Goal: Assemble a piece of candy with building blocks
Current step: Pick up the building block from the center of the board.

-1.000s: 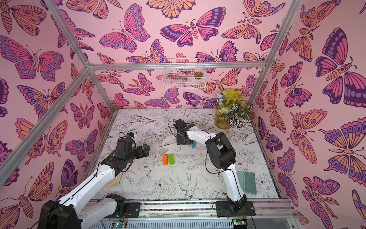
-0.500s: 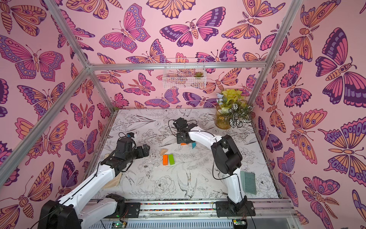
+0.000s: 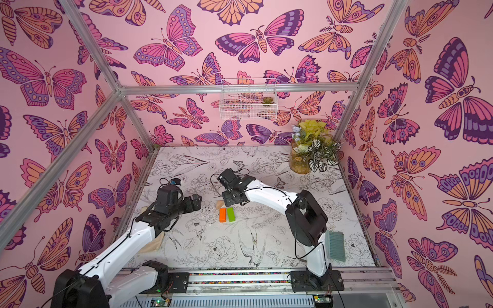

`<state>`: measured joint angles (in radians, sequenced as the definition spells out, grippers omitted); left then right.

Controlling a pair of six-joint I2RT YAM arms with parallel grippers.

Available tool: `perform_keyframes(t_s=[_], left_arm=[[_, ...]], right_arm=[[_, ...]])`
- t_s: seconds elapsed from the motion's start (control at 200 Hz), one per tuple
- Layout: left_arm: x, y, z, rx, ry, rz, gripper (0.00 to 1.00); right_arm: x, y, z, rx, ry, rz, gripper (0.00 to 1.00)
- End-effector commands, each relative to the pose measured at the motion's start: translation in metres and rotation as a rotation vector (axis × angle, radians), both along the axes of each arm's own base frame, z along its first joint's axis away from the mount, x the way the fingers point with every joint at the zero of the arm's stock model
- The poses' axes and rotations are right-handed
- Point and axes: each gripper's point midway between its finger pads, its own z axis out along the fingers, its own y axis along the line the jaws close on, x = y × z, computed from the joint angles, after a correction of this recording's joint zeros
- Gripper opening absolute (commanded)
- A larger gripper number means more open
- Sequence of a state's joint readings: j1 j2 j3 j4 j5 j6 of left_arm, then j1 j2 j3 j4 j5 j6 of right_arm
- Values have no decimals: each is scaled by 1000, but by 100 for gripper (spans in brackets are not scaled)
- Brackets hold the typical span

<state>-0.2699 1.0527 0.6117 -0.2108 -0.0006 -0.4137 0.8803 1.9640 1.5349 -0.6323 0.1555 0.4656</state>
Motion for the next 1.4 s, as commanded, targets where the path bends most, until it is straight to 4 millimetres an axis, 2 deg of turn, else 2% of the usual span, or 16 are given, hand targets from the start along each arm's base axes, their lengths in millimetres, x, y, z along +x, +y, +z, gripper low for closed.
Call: perform_keyframes(t_s=[0.0,0.215,0.345,0.431,0.586,0.956,1.167,1.397], left_arm=[[-6,3,-4,4,9,16,98],[-8,4,-5,6,12,19,98],[-10,4,-8,5,19,20,98],[-11,4,-9,4,20,21,98],[-11,4,-8,6,21,15,98],[-12,5,-10,16,31,15,98],[-14,6,-11,18,32,19,98],[-13,5,-14,16,43,16,98]], right_arm=[[-20,7,-10,-19,52,62,74],[-36,20,-15,-3,105,108,74],[-40,22,-21,-30,112,84,76],[-41,25,-27,-49,123,81,84],[-39,33,-31,-49,124,69,92],[-41,37,-55,-71,173,53,90],[-43,26,-57,-107,165,35,82],[-40,24,-50,-107,139,41,49]])
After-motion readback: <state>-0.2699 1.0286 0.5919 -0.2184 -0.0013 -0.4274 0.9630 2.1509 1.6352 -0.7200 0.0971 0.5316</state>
